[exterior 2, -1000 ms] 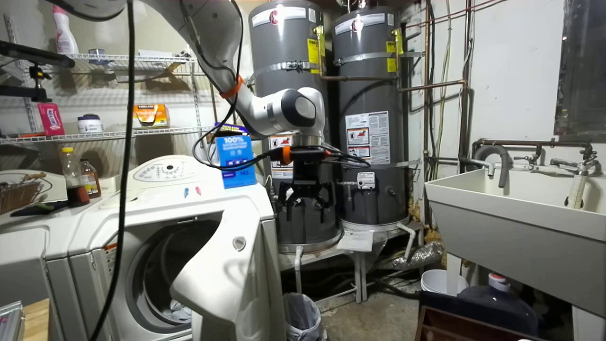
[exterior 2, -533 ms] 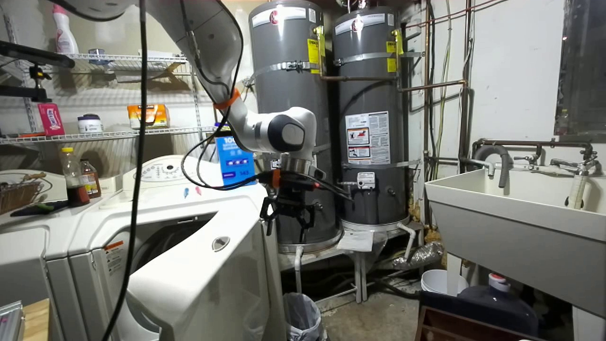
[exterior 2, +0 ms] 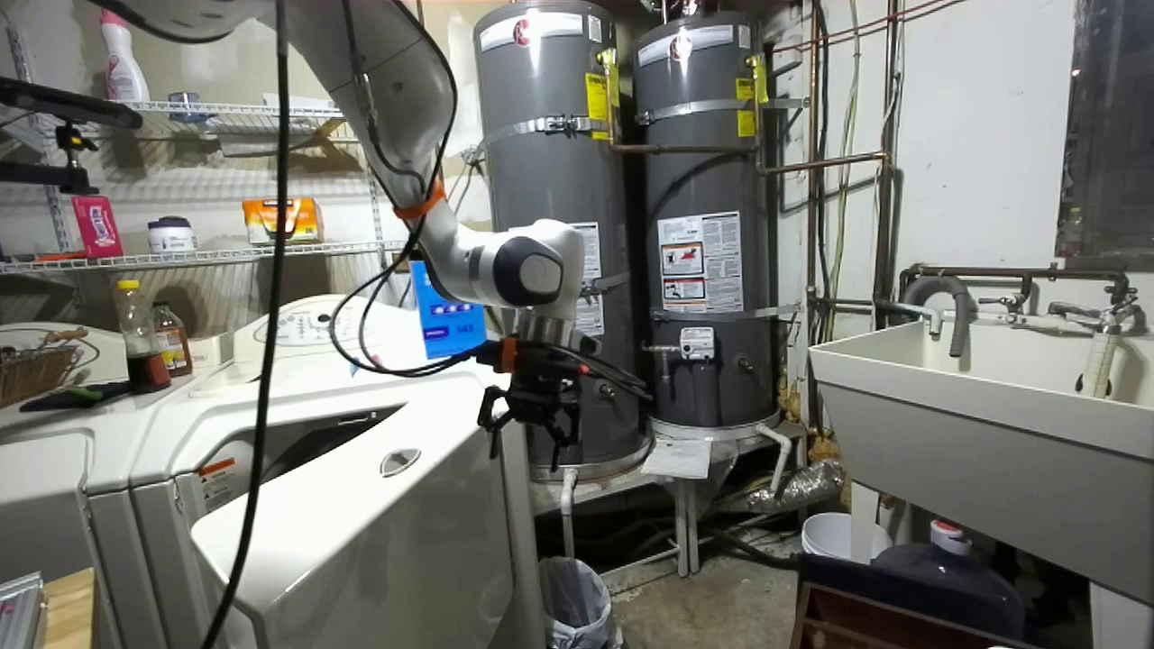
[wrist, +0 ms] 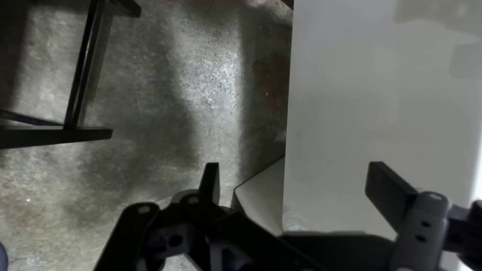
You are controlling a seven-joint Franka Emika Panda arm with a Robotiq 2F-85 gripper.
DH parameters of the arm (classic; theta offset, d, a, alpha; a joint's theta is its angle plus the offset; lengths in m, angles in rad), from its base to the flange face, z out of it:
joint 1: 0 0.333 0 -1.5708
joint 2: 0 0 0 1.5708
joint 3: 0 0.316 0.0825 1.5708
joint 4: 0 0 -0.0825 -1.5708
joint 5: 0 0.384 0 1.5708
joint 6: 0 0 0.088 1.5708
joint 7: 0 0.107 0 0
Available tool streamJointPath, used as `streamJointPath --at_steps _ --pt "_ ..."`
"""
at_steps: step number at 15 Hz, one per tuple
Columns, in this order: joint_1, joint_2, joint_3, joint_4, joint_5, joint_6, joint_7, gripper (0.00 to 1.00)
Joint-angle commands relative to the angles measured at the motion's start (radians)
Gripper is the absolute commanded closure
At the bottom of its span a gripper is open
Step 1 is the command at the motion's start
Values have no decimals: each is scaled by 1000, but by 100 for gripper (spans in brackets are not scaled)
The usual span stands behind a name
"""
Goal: Close the door of the washing machine
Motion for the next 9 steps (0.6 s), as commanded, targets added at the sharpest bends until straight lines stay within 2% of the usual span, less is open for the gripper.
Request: streamJointPath --at_steps 1,3,5,7,9 --pt "9 -22 50 -124 33 121 -27 0" --pt "0 -42 66 -218 42 217 -9 0" --pt "-49 -62 92 -317 97 329 -15 0" --pt "-117 -52 156 -384 168 409 -81 0" --pt "-204 -25 250 -427 205 459 -213 0"
